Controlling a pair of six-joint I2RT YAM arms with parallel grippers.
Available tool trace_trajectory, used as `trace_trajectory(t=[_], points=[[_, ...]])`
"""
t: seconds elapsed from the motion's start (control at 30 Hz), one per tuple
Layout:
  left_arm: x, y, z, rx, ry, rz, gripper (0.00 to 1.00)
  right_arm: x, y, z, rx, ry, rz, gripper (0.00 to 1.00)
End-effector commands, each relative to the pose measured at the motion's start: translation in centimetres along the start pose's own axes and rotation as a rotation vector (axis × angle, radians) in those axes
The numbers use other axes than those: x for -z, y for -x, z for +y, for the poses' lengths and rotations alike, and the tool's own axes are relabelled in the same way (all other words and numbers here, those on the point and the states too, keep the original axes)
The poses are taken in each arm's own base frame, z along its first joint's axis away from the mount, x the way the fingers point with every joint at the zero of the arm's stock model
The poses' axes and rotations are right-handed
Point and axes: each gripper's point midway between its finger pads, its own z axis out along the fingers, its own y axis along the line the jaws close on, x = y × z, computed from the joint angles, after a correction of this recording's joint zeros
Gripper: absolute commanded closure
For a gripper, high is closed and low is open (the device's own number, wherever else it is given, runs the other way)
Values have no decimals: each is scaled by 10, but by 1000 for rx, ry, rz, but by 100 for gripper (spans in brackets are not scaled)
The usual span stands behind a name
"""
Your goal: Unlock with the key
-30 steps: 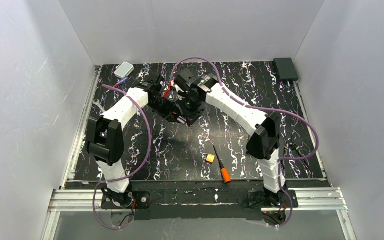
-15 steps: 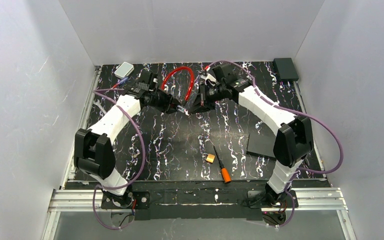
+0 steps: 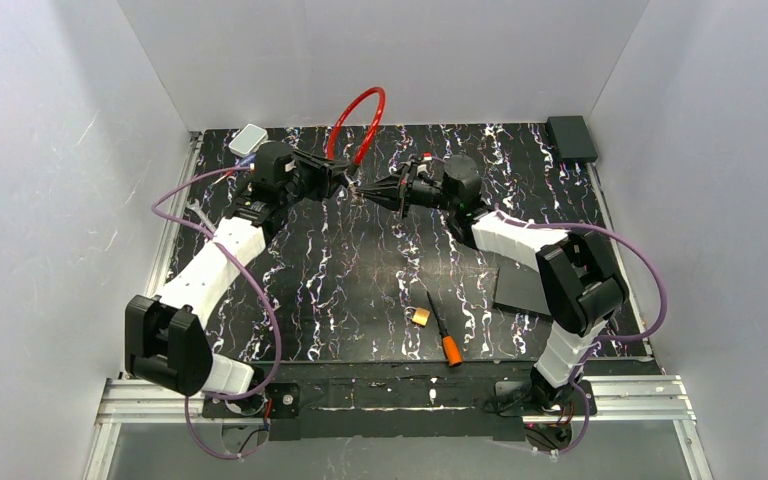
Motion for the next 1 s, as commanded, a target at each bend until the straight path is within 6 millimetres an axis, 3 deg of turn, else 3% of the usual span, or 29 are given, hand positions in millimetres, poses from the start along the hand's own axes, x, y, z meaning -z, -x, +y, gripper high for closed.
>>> trace_trajectory(t=[0.0,0.27,0.5,0.53,0.6,0.67,0.73,0.83,0.97], points=[[42,-26,-52,4,-168,47,100,9,52,44,-211,277,-253,99],[40,-8,-58,102,-188,-55,100,-1,54,52,-354,364,-301,99],[38,-7,-63,75,-199,-65,100,-17,42,67,-347,425,-172,99],[40,-5,-64,65,-194,-73,100,-17,41,68,-333,428,-149,93],[42,-3,-62,47,-180,-79,100,-17,40,65,-279,398,-108,70],[44,-2,-58,23,-146,-77,100,-15,37,62,-204,357,-74,57],[47,1,-54,7,-120,-82,100,-13,32,59,-132,319,-46,32],[50,6,-47,-5,-91,-91,100,-5,29,53,-75,268,-35,22],[51,9,-44,-23,-71,-94,100,13,27,35,-8,167,-42,15]])
